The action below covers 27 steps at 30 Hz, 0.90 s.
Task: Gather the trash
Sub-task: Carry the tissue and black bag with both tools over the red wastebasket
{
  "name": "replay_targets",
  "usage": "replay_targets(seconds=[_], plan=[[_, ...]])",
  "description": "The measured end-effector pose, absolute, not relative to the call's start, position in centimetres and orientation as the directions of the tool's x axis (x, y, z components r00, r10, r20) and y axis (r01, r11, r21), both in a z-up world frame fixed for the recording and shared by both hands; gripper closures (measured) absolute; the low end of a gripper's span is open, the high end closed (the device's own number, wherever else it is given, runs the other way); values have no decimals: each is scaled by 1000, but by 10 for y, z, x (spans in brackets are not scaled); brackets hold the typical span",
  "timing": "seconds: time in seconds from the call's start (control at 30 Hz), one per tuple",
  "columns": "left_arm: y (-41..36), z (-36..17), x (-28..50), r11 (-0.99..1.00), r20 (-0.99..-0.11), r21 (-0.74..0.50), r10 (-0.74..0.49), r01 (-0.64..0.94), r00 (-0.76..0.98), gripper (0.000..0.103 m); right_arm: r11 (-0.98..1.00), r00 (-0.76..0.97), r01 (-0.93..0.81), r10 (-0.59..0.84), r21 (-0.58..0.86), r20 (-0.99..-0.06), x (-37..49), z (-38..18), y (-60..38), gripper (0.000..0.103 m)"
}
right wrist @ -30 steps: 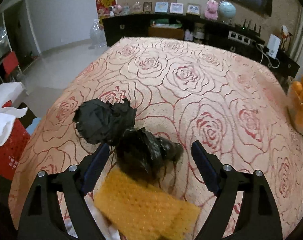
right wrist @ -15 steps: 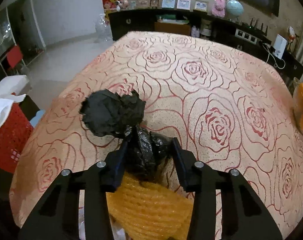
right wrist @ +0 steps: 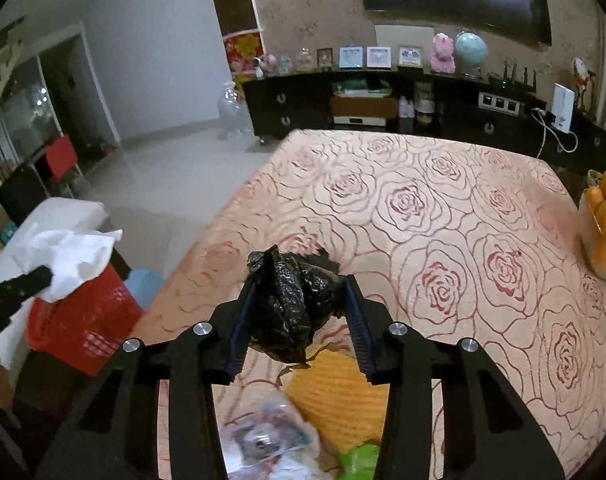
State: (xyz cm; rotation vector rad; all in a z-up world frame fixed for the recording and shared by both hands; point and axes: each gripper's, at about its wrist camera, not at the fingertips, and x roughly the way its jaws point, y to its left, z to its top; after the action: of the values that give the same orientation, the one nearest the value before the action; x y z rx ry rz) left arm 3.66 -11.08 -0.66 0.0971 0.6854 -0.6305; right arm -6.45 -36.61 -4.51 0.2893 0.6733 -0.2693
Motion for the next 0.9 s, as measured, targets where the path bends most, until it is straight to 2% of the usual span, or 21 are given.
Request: replay_targets(seconds=[0.9], plan=[[-46, 1, 55, 907, -605, -96, -381, 411, 699, 91, 972, 790, 148, -5, 182, -613, -22, -20, -276, 61]])
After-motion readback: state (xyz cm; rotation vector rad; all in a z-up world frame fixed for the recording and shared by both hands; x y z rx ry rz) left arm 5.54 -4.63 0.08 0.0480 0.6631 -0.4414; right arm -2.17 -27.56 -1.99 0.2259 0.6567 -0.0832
